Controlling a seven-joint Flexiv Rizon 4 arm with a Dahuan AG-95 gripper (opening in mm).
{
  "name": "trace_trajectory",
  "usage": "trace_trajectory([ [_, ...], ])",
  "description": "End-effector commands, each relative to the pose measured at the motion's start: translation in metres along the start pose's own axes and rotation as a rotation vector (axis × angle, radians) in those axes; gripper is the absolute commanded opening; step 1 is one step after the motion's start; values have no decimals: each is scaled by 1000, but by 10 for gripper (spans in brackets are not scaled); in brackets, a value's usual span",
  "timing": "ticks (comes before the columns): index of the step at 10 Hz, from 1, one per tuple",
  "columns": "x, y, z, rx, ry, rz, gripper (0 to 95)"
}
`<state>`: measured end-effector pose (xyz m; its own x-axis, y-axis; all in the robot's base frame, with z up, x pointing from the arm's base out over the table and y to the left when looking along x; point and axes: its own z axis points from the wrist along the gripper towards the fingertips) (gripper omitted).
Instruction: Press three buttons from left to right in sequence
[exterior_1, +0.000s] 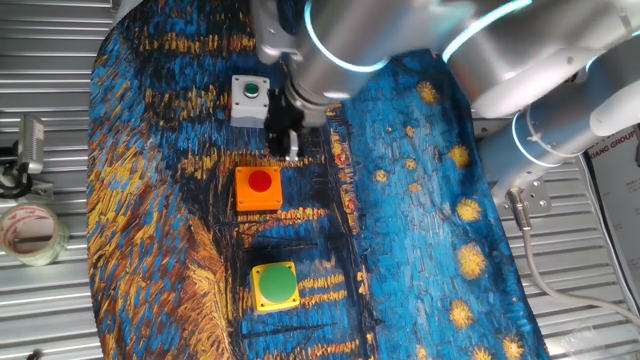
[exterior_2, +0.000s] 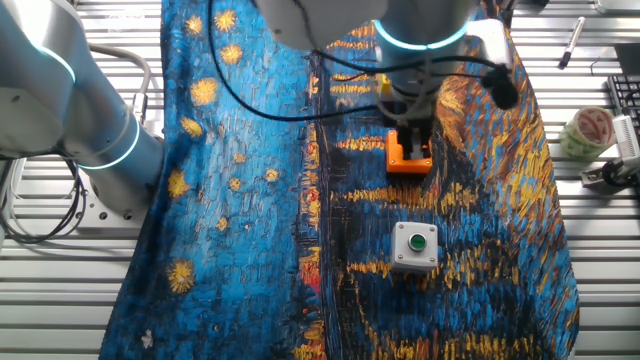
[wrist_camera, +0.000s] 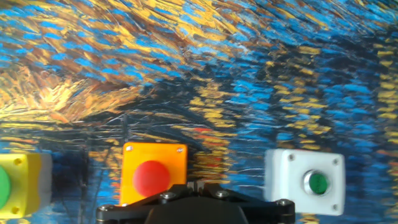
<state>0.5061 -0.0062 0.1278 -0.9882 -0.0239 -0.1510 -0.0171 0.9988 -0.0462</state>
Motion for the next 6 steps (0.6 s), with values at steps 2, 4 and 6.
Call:
trace_trajectory([
  [2,-3,6,-1,3,1,12,0],
  [4,-6,7,-3,3,5,12,0],
  [6,-10,17,-4,1,8,31,0],
])
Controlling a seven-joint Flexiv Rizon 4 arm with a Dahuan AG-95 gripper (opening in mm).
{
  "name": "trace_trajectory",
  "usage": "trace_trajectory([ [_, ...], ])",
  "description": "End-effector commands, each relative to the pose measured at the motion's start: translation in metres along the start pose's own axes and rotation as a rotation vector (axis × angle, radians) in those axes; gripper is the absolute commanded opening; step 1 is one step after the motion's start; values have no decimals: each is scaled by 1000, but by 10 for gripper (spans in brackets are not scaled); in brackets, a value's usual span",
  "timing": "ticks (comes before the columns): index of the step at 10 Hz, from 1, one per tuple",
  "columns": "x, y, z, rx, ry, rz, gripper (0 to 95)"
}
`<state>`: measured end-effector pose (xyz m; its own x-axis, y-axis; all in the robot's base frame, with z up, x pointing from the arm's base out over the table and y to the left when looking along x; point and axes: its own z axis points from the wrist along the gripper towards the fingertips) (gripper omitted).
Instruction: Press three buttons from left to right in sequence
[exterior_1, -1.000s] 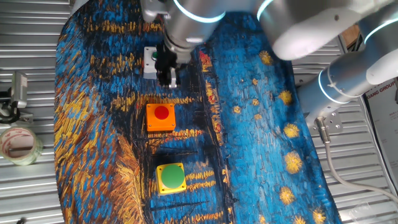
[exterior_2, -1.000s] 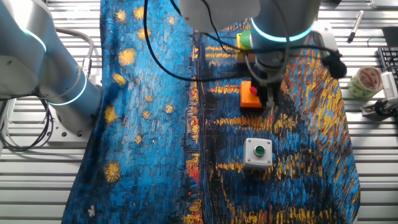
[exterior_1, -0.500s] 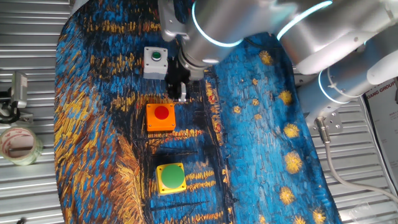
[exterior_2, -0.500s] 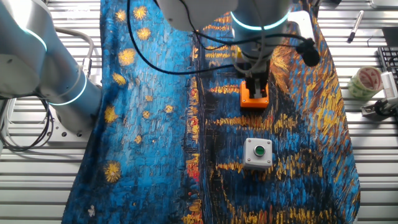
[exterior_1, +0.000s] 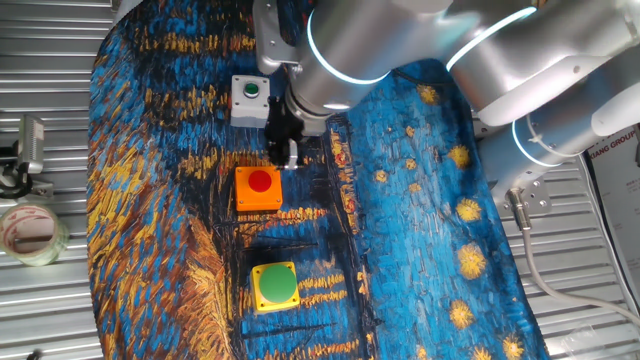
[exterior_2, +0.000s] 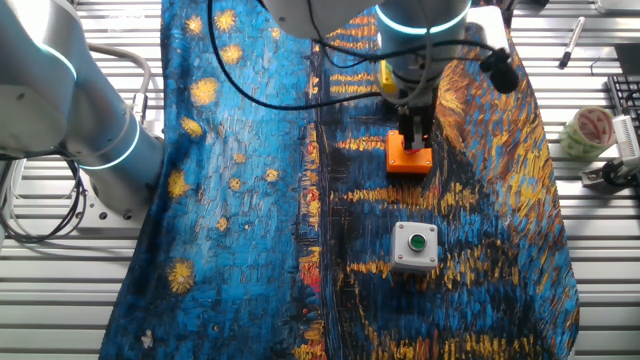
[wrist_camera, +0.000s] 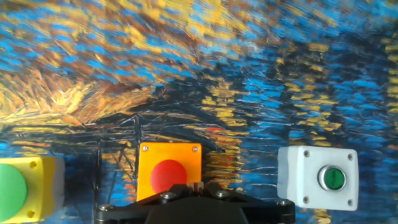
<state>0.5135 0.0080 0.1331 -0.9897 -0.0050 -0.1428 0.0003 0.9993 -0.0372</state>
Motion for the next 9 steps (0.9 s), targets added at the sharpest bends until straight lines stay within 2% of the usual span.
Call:
trace_trajectory([
  [1,-3,8,1,9,-1,20,0],
  [6,-11,16,3,4,11,20,0],
  [7,-11,16,3,7,8,16,0],
  [8,-11,16,4,4,-8,16,0],
  [9,-11,16,4,-10,-16,25,0],
])
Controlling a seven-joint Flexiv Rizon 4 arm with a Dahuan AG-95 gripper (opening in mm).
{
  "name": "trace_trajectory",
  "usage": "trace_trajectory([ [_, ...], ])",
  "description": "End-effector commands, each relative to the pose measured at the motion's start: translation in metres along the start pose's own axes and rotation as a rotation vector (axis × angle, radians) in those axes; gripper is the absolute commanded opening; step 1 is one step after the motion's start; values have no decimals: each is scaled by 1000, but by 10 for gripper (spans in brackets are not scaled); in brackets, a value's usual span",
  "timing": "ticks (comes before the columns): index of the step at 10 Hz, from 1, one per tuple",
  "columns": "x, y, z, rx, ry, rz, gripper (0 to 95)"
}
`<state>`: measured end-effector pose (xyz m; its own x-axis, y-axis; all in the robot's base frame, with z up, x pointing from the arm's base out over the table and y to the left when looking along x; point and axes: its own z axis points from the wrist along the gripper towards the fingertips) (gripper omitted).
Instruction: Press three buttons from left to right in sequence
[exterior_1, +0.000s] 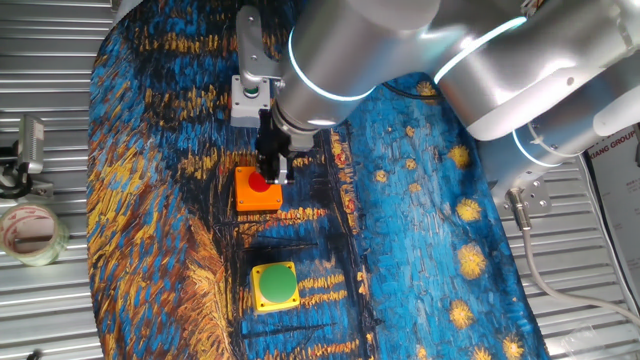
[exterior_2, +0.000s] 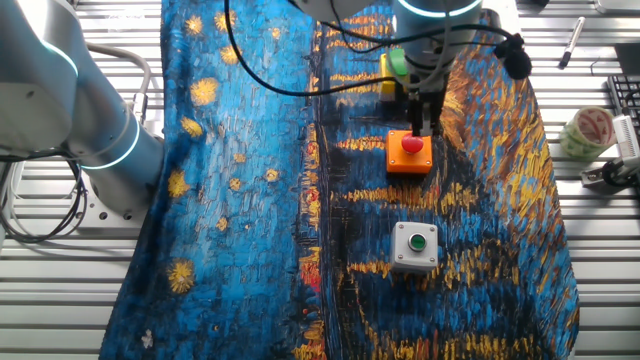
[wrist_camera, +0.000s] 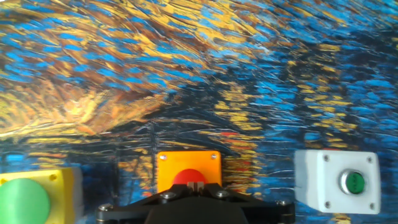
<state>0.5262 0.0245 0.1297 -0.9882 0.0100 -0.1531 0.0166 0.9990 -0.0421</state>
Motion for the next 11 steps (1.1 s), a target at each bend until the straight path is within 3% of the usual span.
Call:
trace_trajectory([
  [1,1,0,0,-20,-7,11,0],
  [2,0,0,0,-18,-1,8,0],
  [5,0,0,0,-5,68,12,0],
  [11,2,0,8,-5,60,8,0],
])
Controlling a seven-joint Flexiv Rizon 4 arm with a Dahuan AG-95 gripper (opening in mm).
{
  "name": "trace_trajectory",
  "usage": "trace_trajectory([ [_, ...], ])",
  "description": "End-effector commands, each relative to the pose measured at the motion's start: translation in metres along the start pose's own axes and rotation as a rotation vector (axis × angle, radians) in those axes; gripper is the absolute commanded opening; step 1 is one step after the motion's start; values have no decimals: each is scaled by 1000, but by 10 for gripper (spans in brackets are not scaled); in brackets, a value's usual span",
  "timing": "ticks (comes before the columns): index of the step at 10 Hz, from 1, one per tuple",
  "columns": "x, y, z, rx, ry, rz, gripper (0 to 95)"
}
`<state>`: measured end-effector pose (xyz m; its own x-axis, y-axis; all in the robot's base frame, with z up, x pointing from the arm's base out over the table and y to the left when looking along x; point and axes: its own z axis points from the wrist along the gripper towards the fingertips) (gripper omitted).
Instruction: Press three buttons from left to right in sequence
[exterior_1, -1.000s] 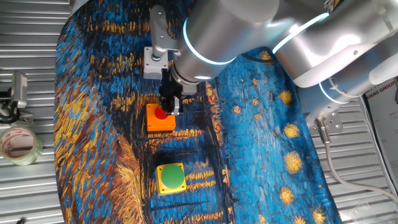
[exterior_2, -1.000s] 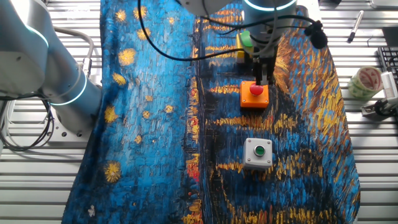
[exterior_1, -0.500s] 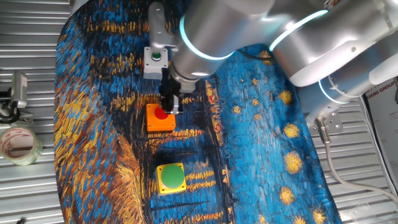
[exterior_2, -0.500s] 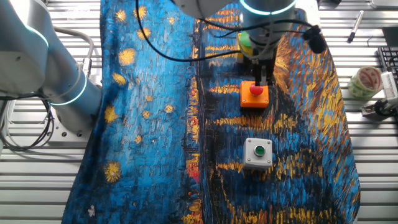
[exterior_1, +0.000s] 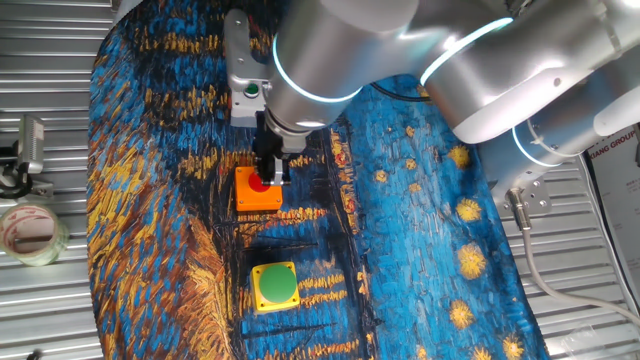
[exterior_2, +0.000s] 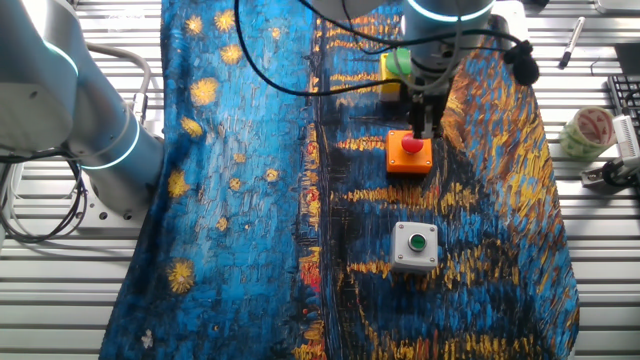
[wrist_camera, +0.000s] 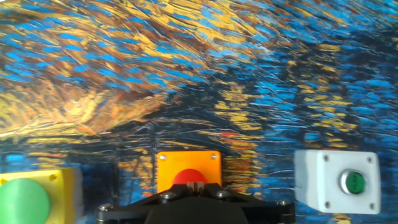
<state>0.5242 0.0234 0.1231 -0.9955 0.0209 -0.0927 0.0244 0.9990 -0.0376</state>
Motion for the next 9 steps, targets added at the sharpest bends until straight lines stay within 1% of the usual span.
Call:
trace_trajectory([
  [1,-1,1,5,0,-4,-1,0],
  [2,-1,1,6,0,-6,0,0],
  [3,0,2,11,0,-19,0,0],
  [5,0,2,13,-3,-27,0,0],
  [9,-1,3,15,-4,-26,3,0],
])
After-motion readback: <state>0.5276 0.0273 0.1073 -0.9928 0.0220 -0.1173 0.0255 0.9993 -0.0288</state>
